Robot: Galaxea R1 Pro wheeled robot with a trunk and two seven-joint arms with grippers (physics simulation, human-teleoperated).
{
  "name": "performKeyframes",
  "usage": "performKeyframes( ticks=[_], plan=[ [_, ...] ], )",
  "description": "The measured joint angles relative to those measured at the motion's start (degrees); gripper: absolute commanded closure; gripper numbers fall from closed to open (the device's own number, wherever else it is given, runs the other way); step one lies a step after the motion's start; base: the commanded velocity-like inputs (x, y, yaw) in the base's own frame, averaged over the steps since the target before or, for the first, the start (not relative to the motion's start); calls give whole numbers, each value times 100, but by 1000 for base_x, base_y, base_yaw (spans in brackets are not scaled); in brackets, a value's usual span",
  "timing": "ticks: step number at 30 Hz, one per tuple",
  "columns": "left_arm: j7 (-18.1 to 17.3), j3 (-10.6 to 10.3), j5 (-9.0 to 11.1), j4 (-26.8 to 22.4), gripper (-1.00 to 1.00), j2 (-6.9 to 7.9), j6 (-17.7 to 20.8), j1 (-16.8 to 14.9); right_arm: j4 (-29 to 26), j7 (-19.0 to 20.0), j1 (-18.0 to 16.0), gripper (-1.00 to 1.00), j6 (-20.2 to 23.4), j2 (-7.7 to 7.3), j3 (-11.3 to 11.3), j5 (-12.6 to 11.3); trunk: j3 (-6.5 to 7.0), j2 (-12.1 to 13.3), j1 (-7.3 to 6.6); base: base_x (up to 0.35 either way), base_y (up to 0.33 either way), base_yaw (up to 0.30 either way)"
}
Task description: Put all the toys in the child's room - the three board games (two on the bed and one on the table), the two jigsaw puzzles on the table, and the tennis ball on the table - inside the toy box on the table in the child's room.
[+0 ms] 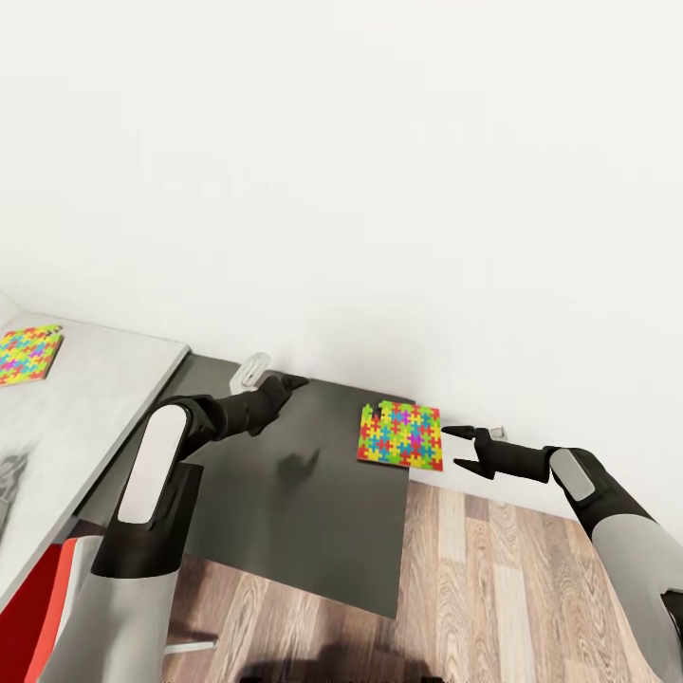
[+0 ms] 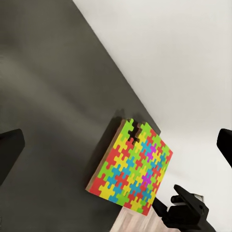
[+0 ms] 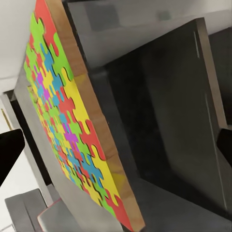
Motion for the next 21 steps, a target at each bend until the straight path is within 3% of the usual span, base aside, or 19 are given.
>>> performKeyframes(
  ticks=[12,21],
  plan=[
    [0,0,1,0,-100,-3,-4,1,-13,0,12,-100,-5,4,0,0,-34,0,0,0,0,5],
    [0,1,2,-2,-100,-5,-3,2,-27,-1,14,-100,-6,6,-1,0,-20,0,0,0,0,126]
  ],
)
